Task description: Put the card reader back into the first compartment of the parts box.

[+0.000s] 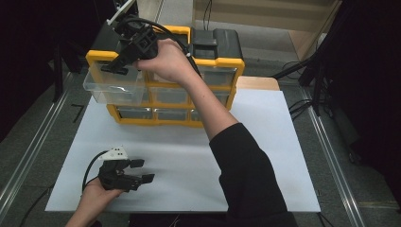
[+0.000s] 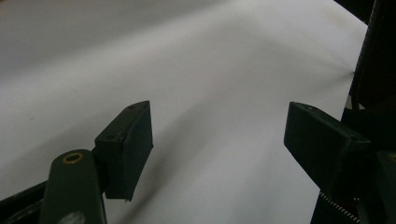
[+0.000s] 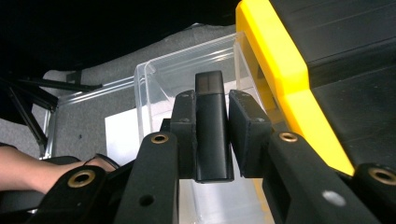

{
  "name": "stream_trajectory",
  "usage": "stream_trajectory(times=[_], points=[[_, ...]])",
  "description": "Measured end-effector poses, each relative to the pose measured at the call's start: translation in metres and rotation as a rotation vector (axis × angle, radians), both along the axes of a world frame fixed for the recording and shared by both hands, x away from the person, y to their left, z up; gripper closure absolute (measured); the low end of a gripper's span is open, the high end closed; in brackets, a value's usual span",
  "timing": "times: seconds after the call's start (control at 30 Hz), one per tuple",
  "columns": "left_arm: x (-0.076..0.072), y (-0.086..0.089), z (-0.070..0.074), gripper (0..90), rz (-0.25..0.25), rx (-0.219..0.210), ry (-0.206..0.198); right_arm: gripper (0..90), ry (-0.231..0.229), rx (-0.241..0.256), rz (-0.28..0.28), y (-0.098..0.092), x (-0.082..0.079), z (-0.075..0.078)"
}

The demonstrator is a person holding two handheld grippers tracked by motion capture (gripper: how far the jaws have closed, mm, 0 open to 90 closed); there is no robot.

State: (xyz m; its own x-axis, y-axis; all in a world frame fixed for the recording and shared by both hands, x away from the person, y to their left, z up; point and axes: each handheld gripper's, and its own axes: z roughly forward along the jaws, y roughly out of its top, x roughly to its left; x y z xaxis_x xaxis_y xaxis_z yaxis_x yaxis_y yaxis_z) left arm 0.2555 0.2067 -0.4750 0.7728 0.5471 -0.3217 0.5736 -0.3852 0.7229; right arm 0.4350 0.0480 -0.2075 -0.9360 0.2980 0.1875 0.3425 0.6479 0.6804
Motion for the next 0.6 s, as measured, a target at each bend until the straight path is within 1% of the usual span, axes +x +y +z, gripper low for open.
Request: stream_trajectory(times=[0.1, 0.17, 0.23, 0.27, 0.3, 0.33, 0.4, 0.47, 0.53, 0.6], points=[[0.0, 0.0, 0.0, 25.4, 0.001, 0.0, -0.002, 62.2, -0.006, 0.016, -0.017, 0.0, 0.002, -0.005], [0.0, 0.0, 0.0, 25.4, 0.0, 0.0, -0.002, 56.6, -0.006, 0.0, -0.02, 0.0, 0.001, -0.006], [0.0, 0.0, 0.0, 25.4, 0.0, 0.0, 0.0, 52.8, -0.009, 0.006, -0.012, -0.004, 0.0, -0.004], [0.0, 0.0, 0.0, 25.4, 0.001, -0.001, 0.001, 51.3, -0.014, 0.012, -0.016, -0.007, -0.002, -0.001], [0.001, 0.0, 0.0, 25.4, 0.003, -0.002, 0.002, 46.1, -0.022, 0.043, -0.017, -0.016, -0.004, 0.003], [0.001, 0.0, 0.0, 25.4, 0.003, -0.002, 0.002, 46.1, -0.022, 0.043, -0.017, -0.016, -0.004, 0.003], [0.001, -0.001, 0.0, 25.4, 0.001, -0.001, 0.001, 43.0, -0.032, 0.049, -0.033, -0.025, -0.008, 0.006], [0.0, -0.001, 0.0, 25.4, -0.002, 0.002, 0.001, 41.2, -0.038, 0.048, -0.041, -0.032, -0.01, 0.007], [0.001, -0.001, -0.001, 25.4, 0.0, 0.001, 0.002, 38.7, -0.036, 0.058, -0.049, -0.041, -0.013, 0.009], [0.001, -0.001, -0.001, 25.4, 0.002, 0.004, 0.004, 37.2, -0.045, 0.064, -0.051, -0.051, -0.015, 0.01]])
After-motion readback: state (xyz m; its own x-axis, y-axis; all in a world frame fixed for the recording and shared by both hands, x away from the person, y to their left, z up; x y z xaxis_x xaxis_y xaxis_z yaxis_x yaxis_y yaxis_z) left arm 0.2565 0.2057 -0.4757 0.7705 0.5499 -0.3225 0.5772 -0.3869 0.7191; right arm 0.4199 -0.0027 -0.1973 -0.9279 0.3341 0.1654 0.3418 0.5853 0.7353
